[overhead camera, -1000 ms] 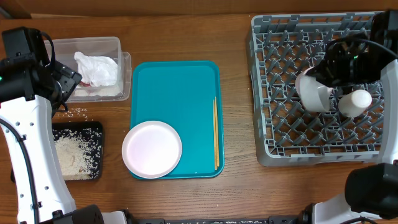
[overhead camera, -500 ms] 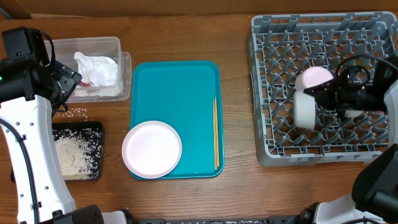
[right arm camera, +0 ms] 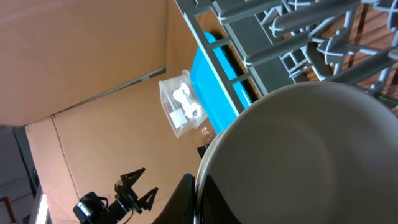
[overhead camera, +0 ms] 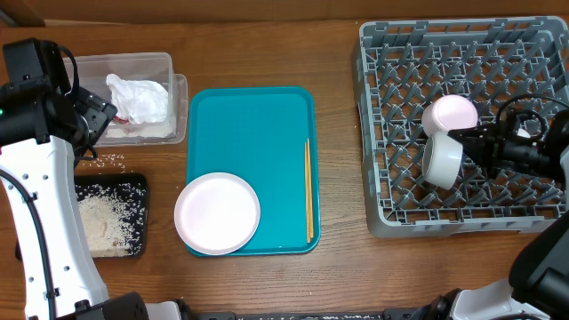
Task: Sort waste into correct bins and load items into the dishwasher
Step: 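Carry the grey bowl into the rack and tilt it onto its side, then set the grey bowl down in the rack and open the right gripper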
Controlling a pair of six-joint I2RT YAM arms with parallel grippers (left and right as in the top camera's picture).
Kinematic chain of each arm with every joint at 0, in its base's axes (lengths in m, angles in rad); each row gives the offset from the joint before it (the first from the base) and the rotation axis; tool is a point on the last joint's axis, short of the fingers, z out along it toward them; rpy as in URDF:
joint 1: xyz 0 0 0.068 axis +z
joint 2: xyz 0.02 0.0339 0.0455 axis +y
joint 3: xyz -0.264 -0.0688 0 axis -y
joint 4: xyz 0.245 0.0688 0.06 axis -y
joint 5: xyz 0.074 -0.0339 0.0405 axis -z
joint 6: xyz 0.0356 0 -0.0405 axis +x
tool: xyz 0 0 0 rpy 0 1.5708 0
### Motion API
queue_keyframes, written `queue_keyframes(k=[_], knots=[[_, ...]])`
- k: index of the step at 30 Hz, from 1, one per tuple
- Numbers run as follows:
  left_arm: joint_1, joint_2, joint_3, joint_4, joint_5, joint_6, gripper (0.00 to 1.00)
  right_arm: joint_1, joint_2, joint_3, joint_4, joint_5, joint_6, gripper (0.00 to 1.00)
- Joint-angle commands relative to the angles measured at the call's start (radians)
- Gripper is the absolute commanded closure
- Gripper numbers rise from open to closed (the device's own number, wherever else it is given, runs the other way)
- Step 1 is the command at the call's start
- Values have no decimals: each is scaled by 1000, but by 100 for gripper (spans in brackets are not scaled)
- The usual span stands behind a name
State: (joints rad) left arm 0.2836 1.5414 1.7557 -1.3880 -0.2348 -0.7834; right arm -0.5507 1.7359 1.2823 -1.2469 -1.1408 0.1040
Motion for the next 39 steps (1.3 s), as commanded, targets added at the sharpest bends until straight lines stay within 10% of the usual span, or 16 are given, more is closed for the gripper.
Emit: queue_keyframes(k=[1, 16, 20, 22, 39], knots=[[4, 8, 6, 1, 0, -10, 0, -17, -13, -21, 17, 77, -30, 96], [4, 8, 6, 1, 0, -10, 0, -126, -17, 16, 26, 111, -34, 94], [4, 8, 6, 1, 0, -10, 0, -134, -48, 84, 10, 186, -32, 43], [4, 8, 6, 1, 0, -10, 0, -134, -60, 127, -22, 334, 15, 33], [4, 8, 6, 1, 0, -10, 0, -119, -70, 256, -179, 616, 79, 40]])
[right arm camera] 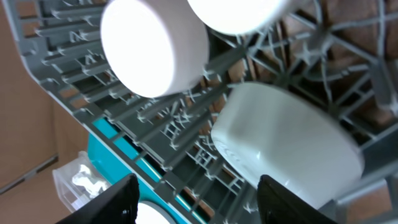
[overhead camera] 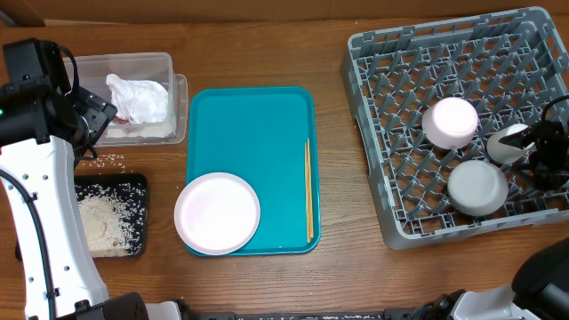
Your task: Sort waste into correct bins and load items into the dishwasher
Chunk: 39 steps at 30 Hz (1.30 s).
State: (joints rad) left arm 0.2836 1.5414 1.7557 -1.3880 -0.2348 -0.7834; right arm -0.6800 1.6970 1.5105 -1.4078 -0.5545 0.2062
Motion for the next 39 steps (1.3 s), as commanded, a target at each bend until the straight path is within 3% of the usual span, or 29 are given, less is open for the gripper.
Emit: queue_keyframes(k=[1, 4, 7, 12, 15, 19, 21, 23, 29, 33, 39], knots=[[4, 8, 6, 1, 0, -10, 0, 13, -31, 27, -21, 31, -29, 41], [4, 8, 6, 1, 0, -10, 0, 44, -31, 27, -66, 45, -86, 53], [4, 8, 6, 1, 0, -10, 0, 97, -31, 25, -105, 146, -87, 79], [4, 8, 6, 1, 0, -10, 0, 204, -31, -15, -119, 302, -26, 81], [4, 8, 6, 1, 0, -10, 0, 270, -31, -43, -83, 306, 27, 92], [4, 8, 6, 1, 0, -10, 0, 372, -31, -52, -43, 272, 57, 92], [4, 8, 6, 1, 0, -10, 0, 451, -31, -52, -12, 266, 56, 85], [4, 8, 6, 1, 0, -10, 0, 526, -31, -52, 31, 266, 56, 71], [4, 8, 6, 1, 0, -10, 0, 786, -31, -52, 183, 343, 48, 20], [4, 8, 6, 1, 0, -10, 0, 911, -31, -52, 286, 426, 49, 0], [4, 8, 6, 1, 0, -10, 0, 1024, -31, -52, 406, 475, 50, 0]])
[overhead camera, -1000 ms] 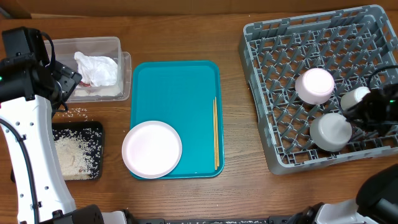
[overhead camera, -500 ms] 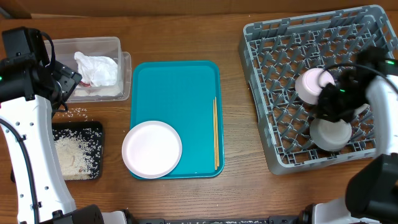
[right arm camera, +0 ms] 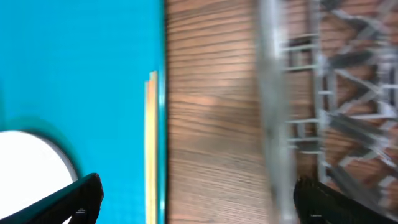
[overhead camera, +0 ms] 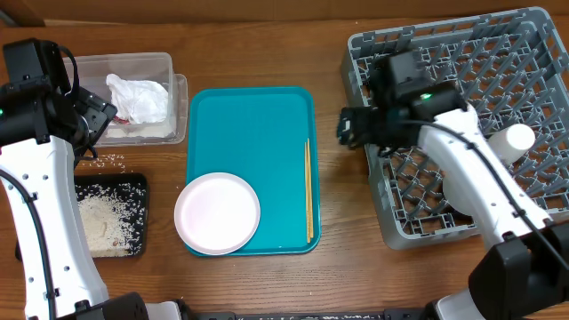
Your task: Sort waste into correct bins and load items into the dishwasher
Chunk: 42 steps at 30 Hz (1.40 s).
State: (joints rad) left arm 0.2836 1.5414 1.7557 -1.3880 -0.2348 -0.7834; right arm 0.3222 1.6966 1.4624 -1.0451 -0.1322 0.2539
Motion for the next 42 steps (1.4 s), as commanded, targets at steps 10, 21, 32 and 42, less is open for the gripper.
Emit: queue_keyframes(k=[10, 21, 32, 42], knots=[[4, 8, 6, 1, 0, -9, 0, 24, 11, -4, 140, 76, -23, 0], [4, 8, 6, 1, 0, -10, 0, 25, 103, -4, 147, 120, -128, 0], [4, 8, 6, 1, 0, -10, 0, 24, 114, -16, 158, 218, -128, 2], [4, 8, 6, 1, 0, -10, 0, 25, 114, -115, 231, 208, -123, 24]])
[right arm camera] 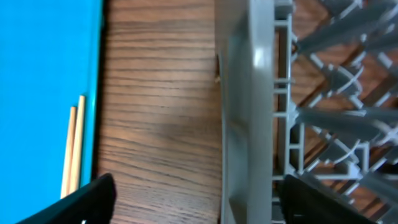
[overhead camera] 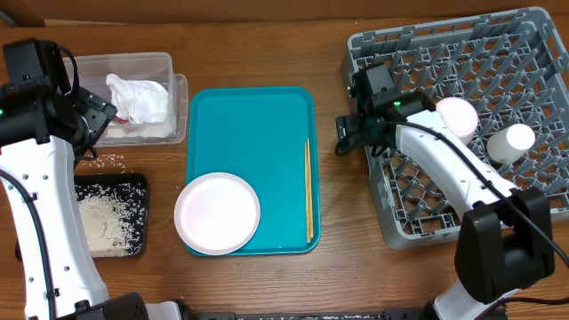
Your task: Sort waste into correct bins and load items into the dishwasher
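A white plate [overhead camera: 217, 213] and a pair of chopsticks [overhead camera: 308, 189] lie on the teal tray [overhead camera: 253, 124]. The chopsticks' ends [right arm camera: 71, 149] also show in the right wrist view. The grey dish rack [overhead camera: 542, 53] holds an upturned pink bowl [overhead camera: 455, 118] and a white cup [overhead camera: 511, 142]. My right gripper [overhead camera: 348, 133] is open and empty. Its fingers stand either side of the rack's left wall [right arm camera: 245, 124], low over the table. My right arm hides part of the rack. My left gripper [overhead camera: 92, 117] hangs over the clear bin, and its jaws are unclear.
A clear bin [overhead camera: 164, 67] with crumpled white paper [overhead camera: 138, 98] stands at the back left. In front of it is a black tray [overhead camera: 133, 188] of rice, with loose grains [overhead camera: 111, 160] on the wood. Bare wood [right arm camera: 158, 112] separates the teal tray from the rack.
My right gripper has shifted from over the teal tray's right edge to the rack's left wall, still open. The pink bowl shows again. The left arm has not moved.
My right gripper held a white bowl over the rack beside the pink bowl. Then the bowl lay upturned in the rack and the gripper was open. The arm was then at the rack's left side near the tray, and now it straddles the rack wall.
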Controlling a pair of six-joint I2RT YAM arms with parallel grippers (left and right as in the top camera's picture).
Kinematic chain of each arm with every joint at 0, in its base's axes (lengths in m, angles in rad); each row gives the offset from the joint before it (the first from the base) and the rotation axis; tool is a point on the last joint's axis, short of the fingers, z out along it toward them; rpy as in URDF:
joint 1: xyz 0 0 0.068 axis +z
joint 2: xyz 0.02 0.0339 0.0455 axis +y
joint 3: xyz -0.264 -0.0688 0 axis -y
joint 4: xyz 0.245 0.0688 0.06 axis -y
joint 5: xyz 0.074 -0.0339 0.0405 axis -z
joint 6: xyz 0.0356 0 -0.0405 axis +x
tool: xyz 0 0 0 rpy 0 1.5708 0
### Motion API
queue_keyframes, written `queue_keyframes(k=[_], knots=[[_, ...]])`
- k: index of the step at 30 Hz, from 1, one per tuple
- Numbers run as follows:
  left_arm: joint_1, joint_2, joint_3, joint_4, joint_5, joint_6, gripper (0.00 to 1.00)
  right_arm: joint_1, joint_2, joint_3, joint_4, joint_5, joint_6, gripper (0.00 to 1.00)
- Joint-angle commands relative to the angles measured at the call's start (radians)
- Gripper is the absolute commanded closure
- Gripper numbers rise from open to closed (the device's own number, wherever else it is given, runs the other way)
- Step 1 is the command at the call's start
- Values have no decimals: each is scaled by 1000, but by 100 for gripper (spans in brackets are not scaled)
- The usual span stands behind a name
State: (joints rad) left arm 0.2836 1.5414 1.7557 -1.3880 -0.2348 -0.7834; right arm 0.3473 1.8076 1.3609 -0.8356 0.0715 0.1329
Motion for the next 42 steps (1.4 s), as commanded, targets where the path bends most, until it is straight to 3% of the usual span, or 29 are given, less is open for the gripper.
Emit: queue_keyframes(k=[1, 22, 42], knots=[[4, 8, 6, 1, 0, -10, 0, -1, 3, -14, 22, 2, -2, 25], [4, 8, 6, 1, 0, -10, 0, -93, 19, -15, 30, -29, -8, 24], [4, 8, 6, 1, 0, -10, 0, -93, 19, -16, 8, -93, -37, 28]])
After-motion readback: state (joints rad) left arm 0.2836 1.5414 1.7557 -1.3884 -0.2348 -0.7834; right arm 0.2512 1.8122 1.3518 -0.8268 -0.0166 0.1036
